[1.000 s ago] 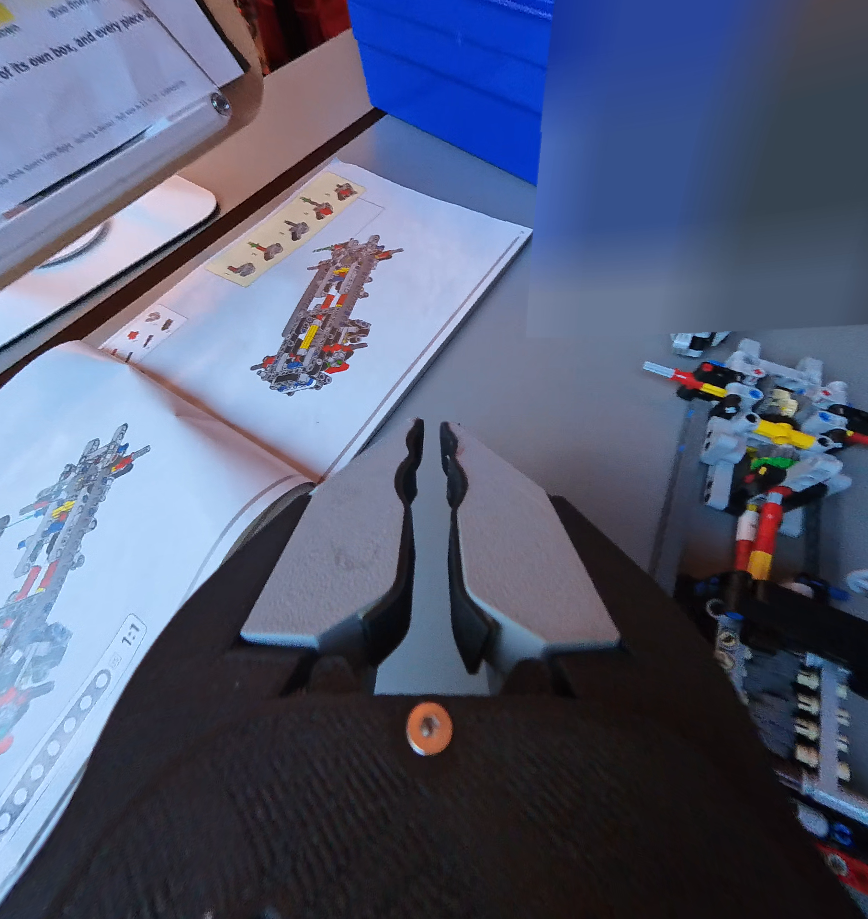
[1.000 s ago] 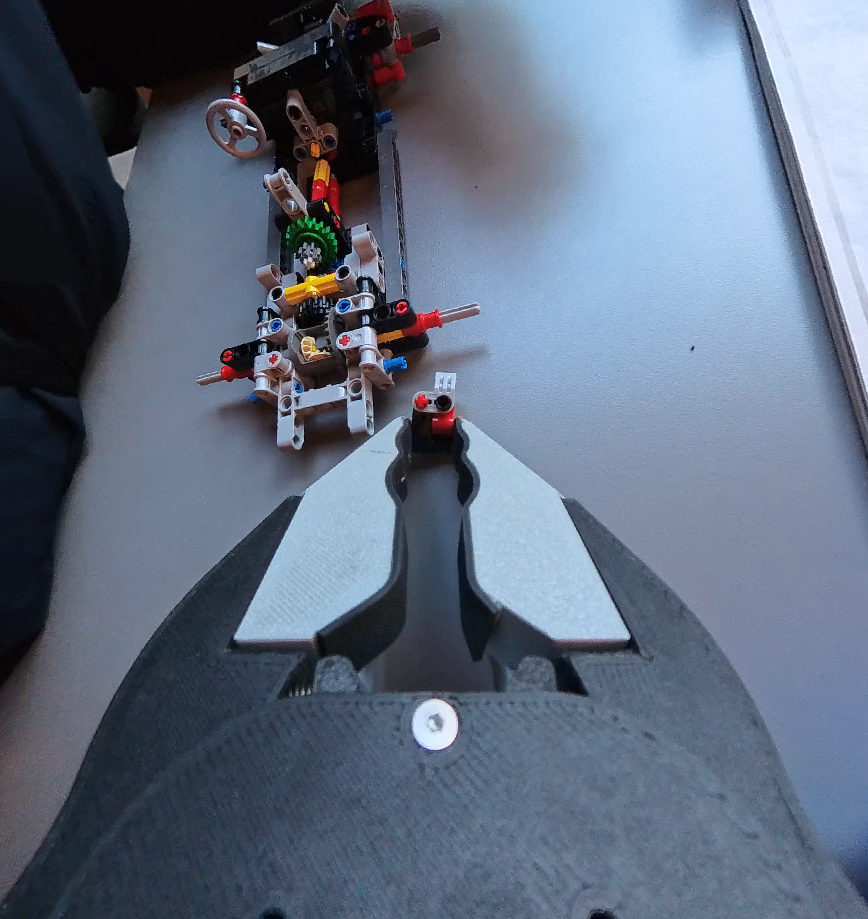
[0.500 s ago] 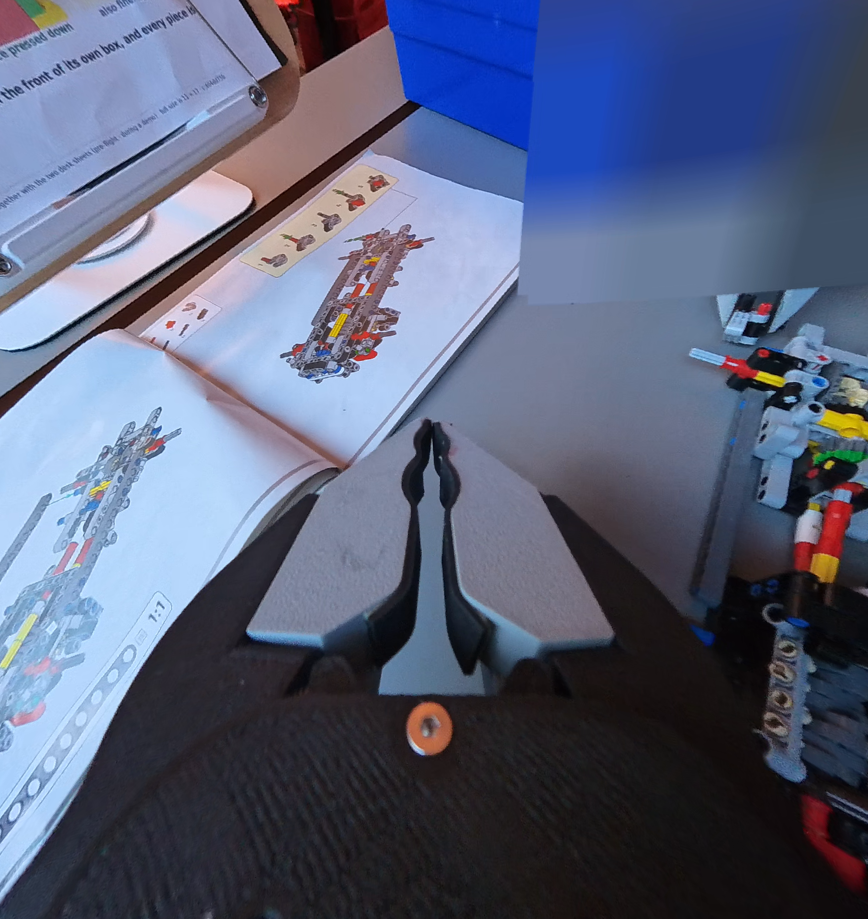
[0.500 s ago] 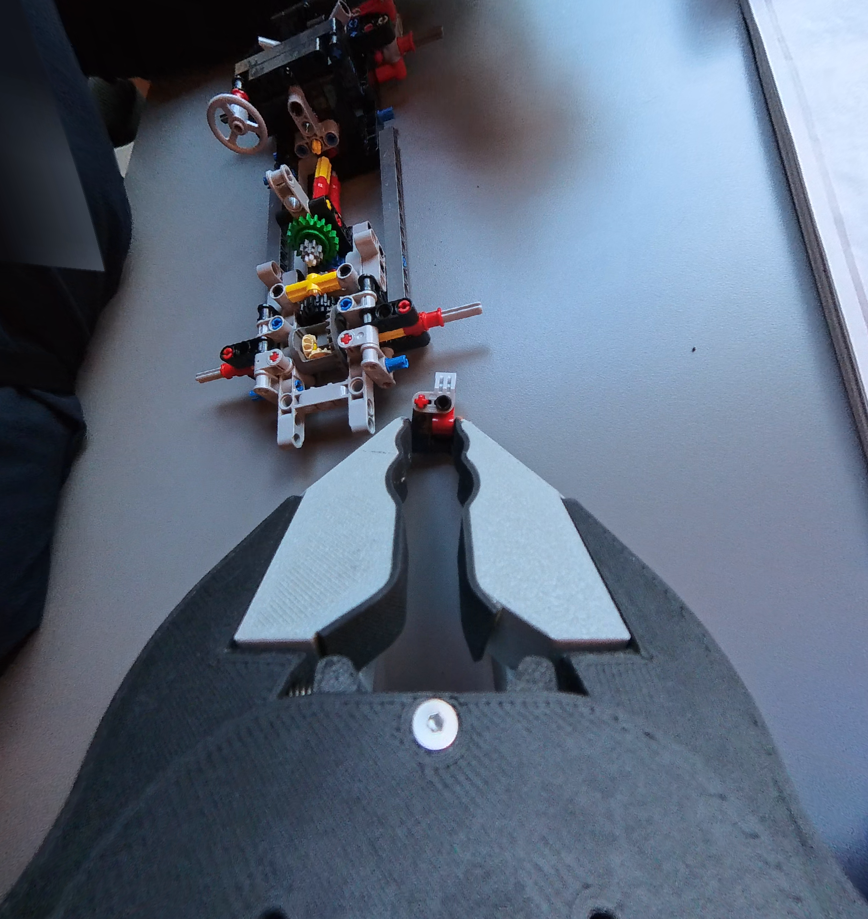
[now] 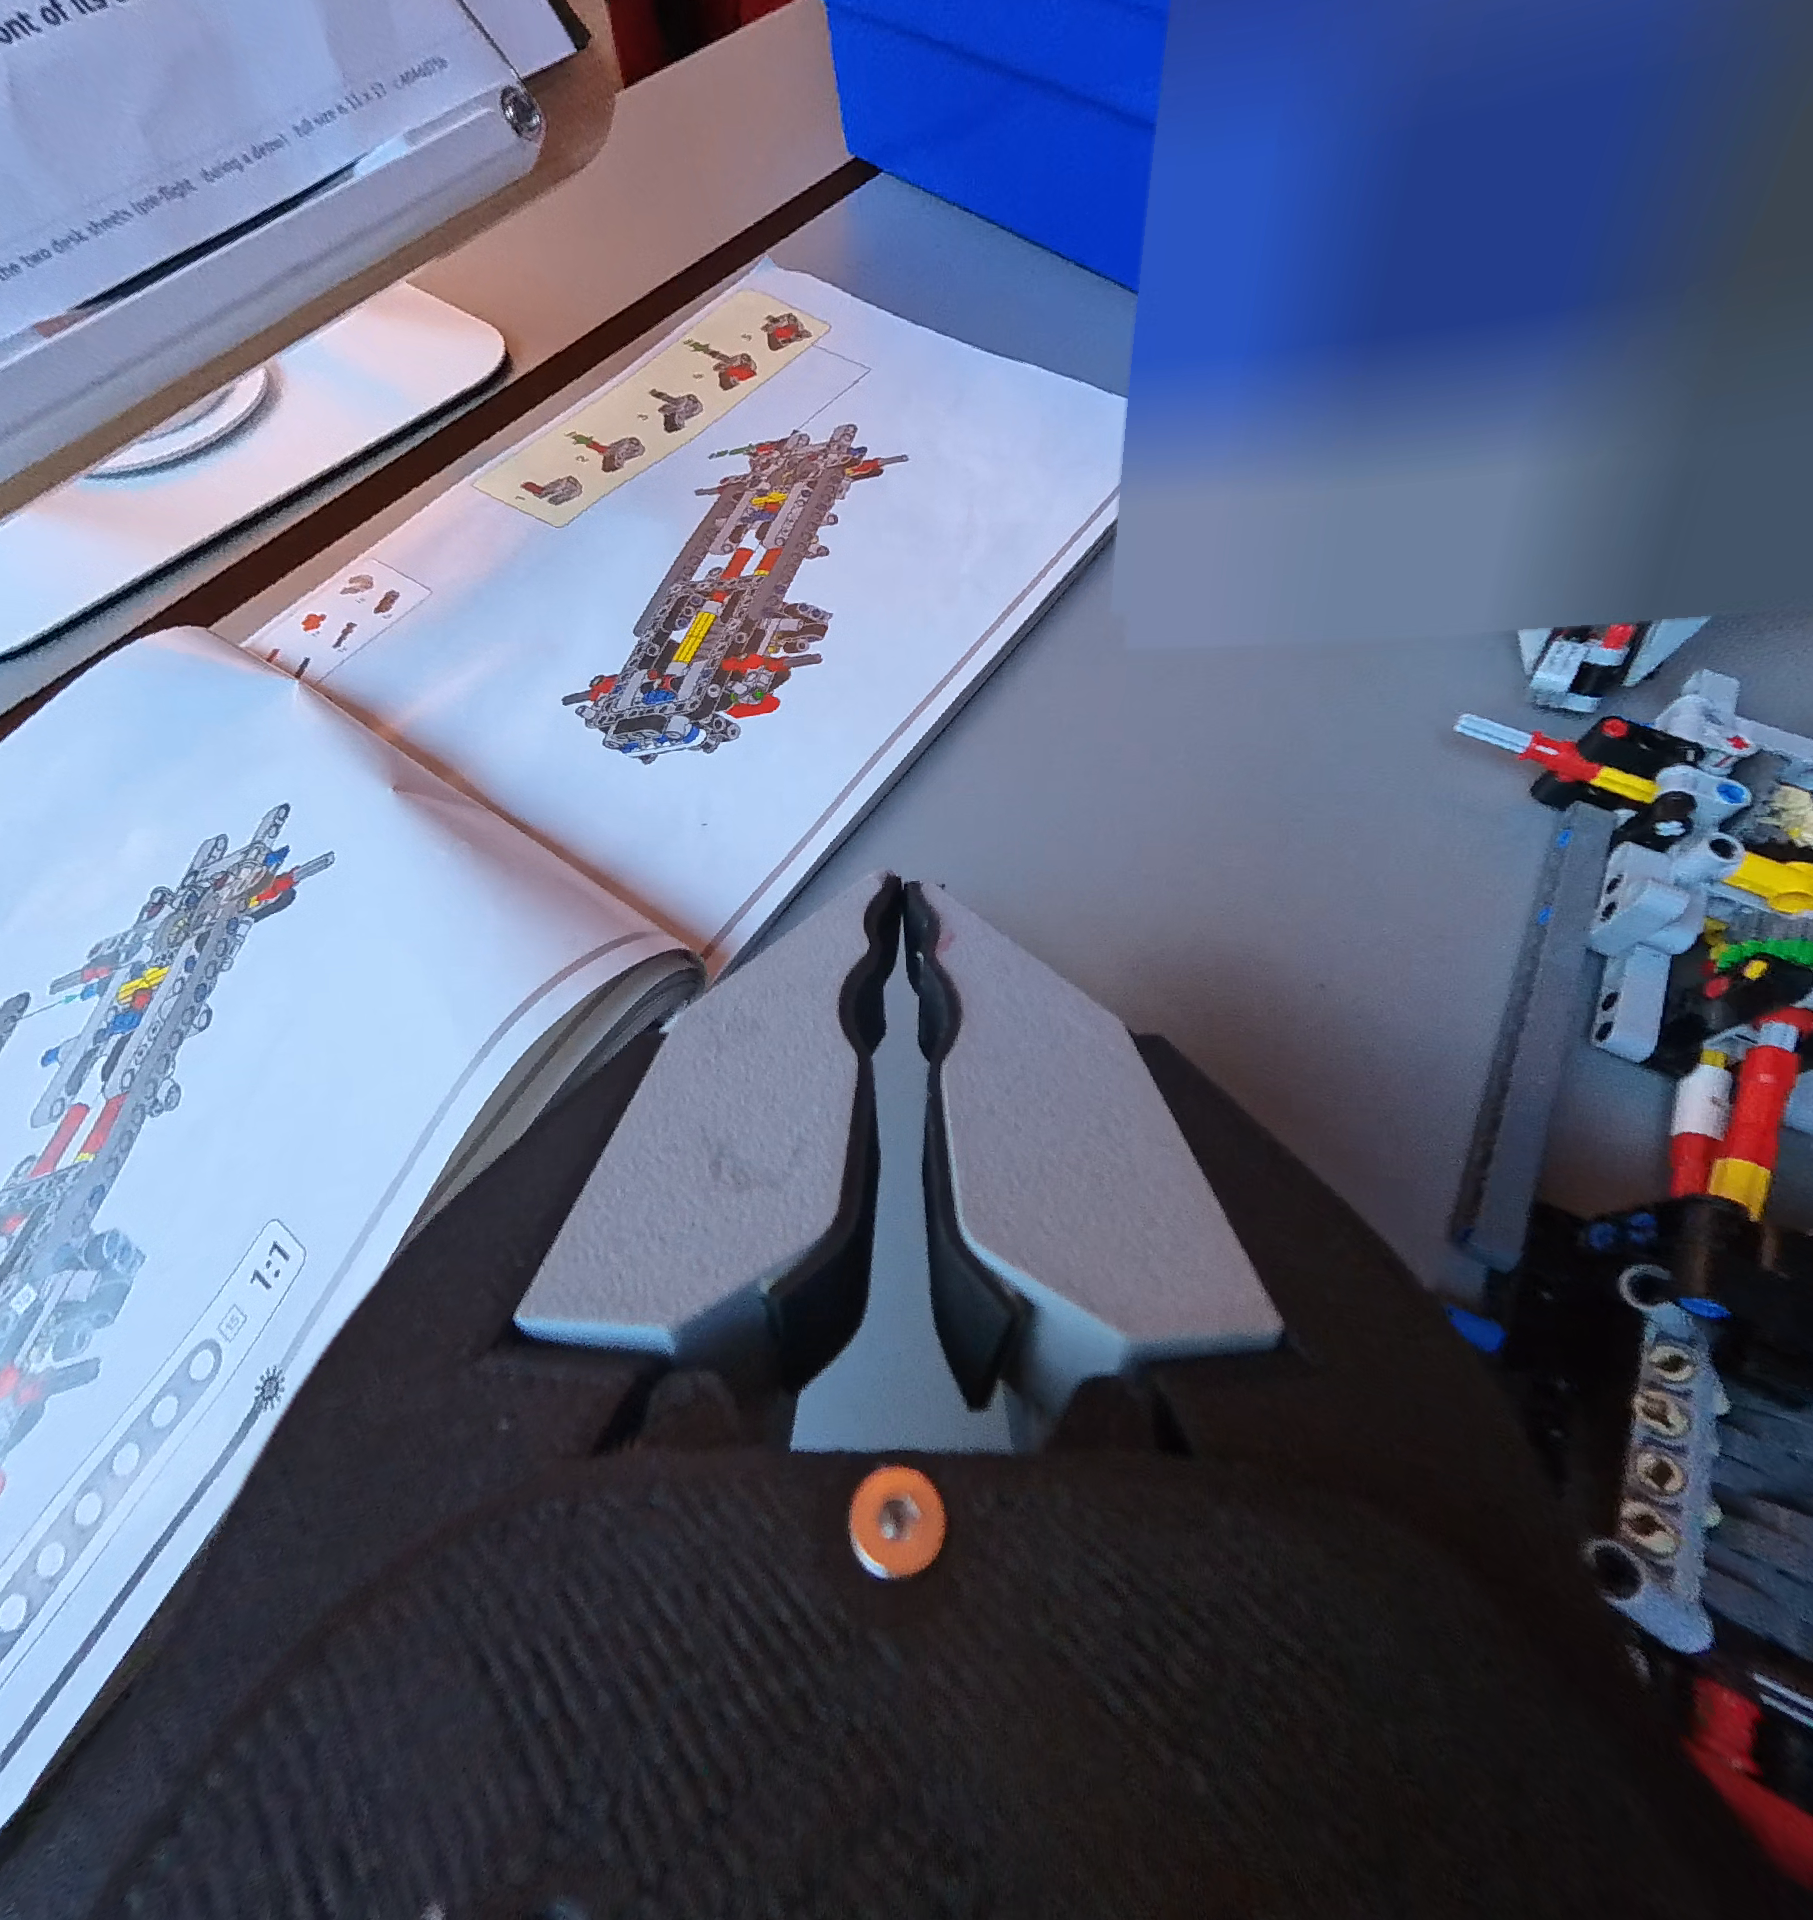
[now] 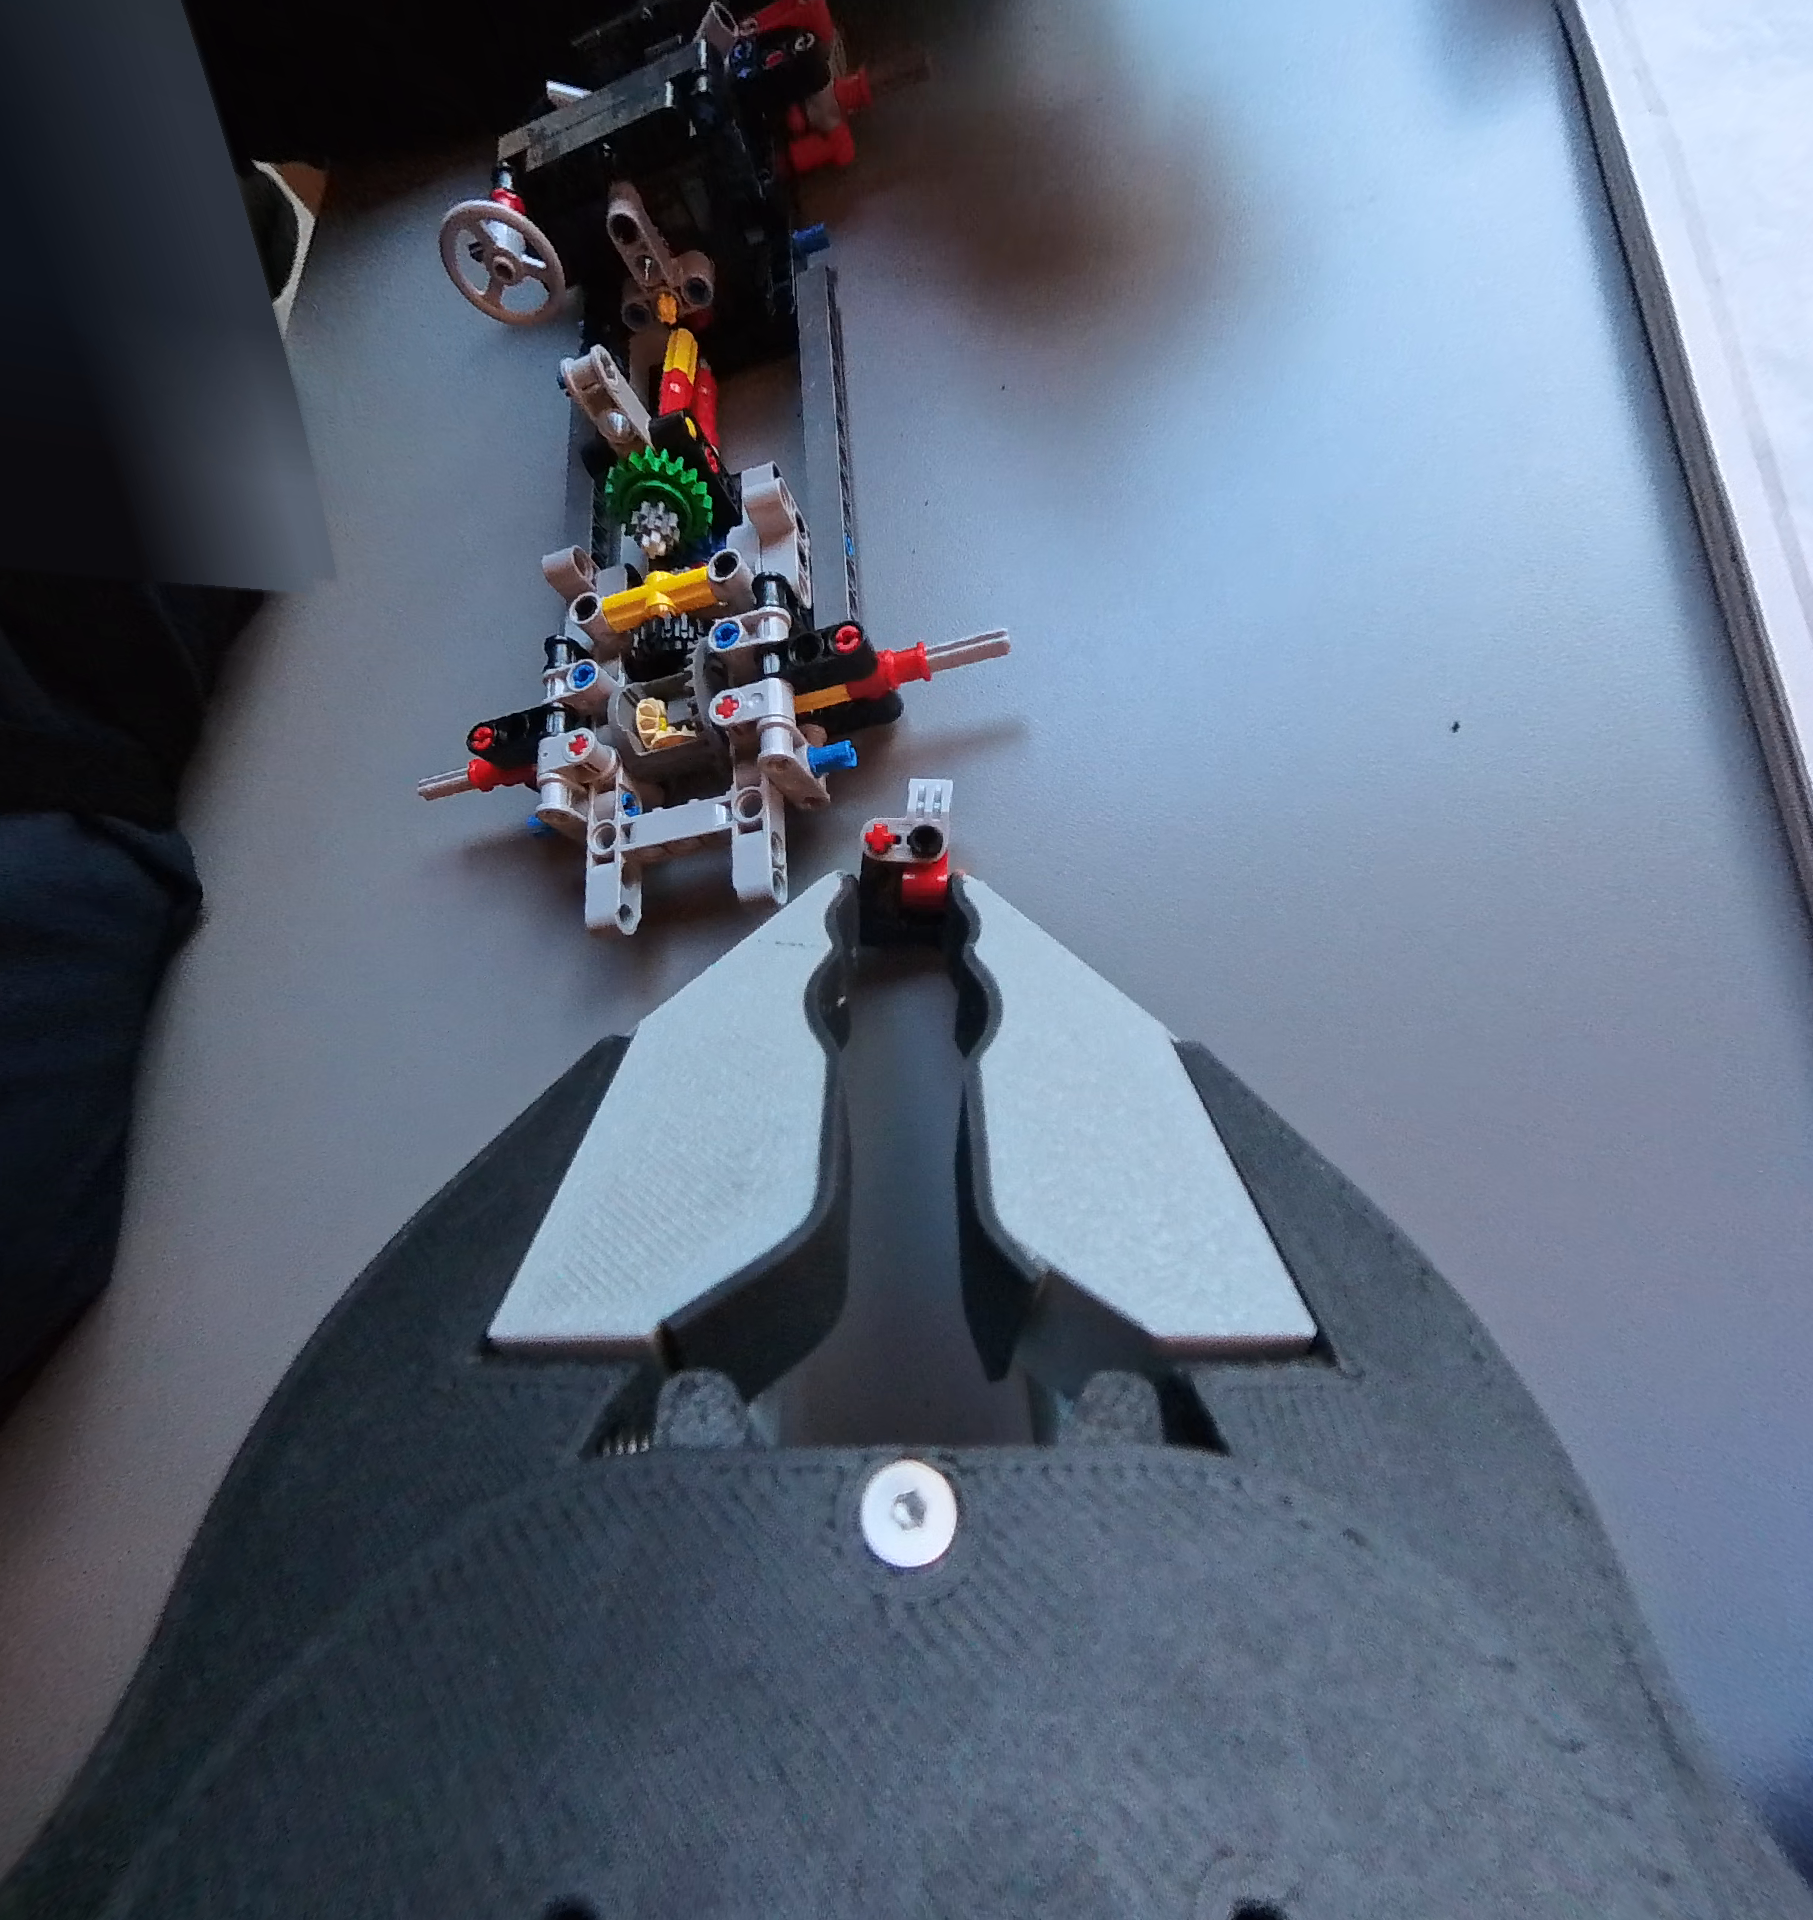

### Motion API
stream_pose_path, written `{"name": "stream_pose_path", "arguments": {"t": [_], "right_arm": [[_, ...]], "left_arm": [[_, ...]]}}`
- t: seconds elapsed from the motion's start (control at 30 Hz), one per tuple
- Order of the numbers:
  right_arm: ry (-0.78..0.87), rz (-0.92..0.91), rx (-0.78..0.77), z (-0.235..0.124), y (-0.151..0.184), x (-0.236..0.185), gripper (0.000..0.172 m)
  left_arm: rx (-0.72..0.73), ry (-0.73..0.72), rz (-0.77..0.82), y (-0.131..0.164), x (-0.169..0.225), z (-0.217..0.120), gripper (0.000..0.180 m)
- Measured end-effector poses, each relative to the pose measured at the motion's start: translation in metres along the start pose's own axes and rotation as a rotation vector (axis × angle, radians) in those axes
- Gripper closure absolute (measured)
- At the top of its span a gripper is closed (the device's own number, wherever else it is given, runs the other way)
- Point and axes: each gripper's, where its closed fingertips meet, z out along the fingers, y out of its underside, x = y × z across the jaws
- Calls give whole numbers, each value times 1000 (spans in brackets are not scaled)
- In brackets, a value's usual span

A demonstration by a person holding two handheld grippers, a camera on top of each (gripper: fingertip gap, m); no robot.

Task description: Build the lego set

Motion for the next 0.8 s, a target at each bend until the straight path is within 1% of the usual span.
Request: {"name": "stream_pose_path", "arguments": {"t": [0.27,0.8], "right_arm": [[2,1,2,0,0,0,159],[-1,15,32,-4,-3,1,159]], "left_arm": [[28,12,-40,-2,-3,-2,180],[51,3,-54,-5,-6,-3,180]]}}
